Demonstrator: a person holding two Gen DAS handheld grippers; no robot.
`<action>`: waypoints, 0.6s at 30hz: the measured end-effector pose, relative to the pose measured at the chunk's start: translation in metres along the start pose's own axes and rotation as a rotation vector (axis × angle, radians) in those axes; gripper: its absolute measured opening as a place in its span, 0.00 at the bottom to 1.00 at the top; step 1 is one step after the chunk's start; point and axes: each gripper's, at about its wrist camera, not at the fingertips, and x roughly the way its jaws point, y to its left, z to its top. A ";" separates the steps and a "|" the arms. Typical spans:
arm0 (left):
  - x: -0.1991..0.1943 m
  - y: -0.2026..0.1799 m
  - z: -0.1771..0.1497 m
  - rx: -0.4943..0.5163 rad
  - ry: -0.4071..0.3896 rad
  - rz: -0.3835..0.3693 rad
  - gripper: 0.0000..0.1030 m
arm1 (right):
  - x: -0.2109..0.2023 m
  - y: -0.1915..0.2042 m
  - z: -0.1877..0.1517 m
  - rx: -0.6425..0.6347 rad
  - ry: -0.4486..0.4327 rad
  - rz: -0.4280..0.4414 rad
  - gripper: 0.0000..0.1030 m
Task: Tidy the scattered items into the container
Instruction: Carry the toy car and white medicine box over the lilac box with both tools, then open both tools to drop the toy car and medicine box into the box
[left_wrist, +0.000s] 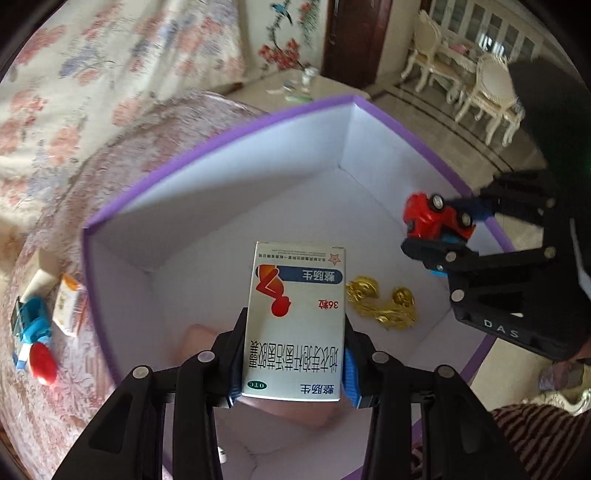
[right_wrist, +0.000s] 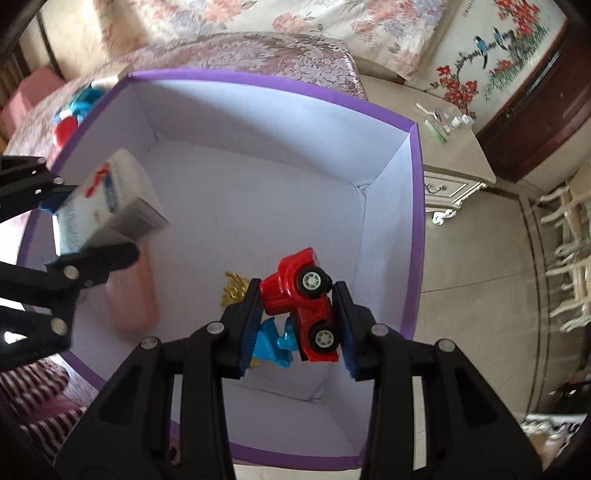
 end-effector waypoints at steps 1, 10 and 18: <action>0.004 -0.005 -0.001 0.010 0.013 -0.007 0.40 | 0.000 0.000 0.000 -0.011 0.001 -0.004 0.40; 0.018 -0.019 -0.007 0.019 0.080 -0.036 0.46 | 0.002 -0.010 -0.010 -0.032 0.022 0.017 0.47; -0.001 -0.011 -0.013 -0.026 0.021 -0.034 0.79 | -0.012 -0.018 -0.011 0.012 -0.048 0.036 0.62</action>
